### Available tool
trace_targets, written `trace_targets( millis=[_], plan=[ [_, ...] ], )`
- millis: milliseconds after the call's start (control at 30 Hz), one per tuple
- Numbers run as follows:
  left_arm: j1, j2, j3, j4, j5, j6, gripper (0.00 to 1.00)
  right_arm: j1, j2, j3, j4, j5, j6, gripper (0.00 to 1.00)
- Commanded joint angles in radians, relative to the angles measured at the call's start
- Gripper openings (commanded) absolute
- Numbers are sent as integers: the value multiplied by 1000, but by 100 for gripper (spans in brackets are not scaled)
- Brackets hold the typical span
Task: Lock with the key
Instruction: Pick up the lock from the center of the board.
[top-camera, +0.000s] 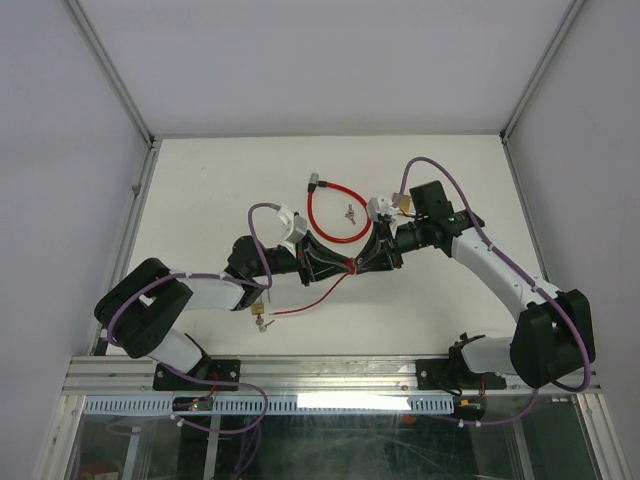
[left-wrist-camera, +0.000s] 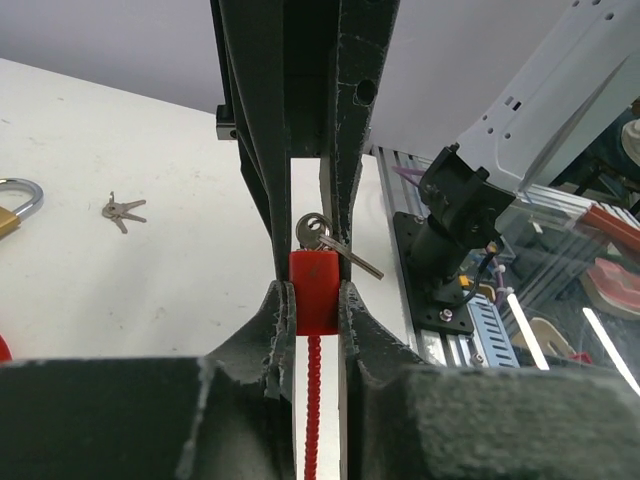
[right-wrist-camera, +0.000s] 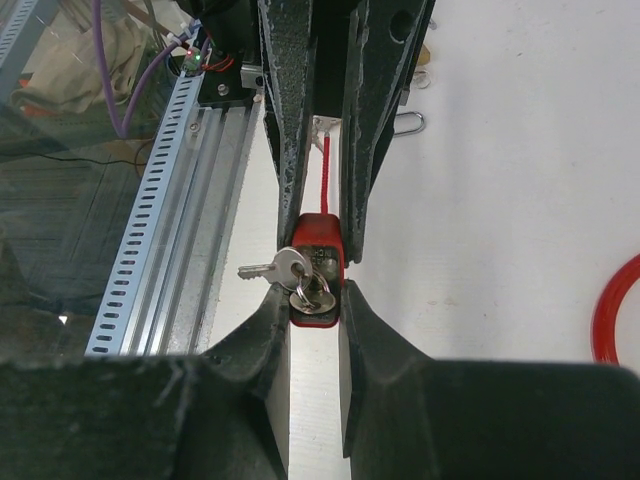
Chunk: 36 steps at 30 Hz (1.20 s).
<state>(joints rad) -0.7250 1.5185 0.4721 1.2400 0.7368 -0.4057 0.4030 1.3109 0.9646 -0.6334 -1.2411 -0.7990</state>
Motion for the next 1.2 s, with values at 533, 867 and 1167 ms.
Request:
trace_targets(
  millis=[533, 867, 1167],
  plan=[
    [6, -47, 27, 76, -28, -26, 0, 24, 8, 9, 73, -49, 58, 43],
    [6, -43, 27, 98, -20, -44, 0, 33, 9, 4, 115, -29, 99, 34],
    [6, -41, 25, 111, -7, -56, 0, 31, 8, 12, 106, -65, 97, 0]
  ],
)
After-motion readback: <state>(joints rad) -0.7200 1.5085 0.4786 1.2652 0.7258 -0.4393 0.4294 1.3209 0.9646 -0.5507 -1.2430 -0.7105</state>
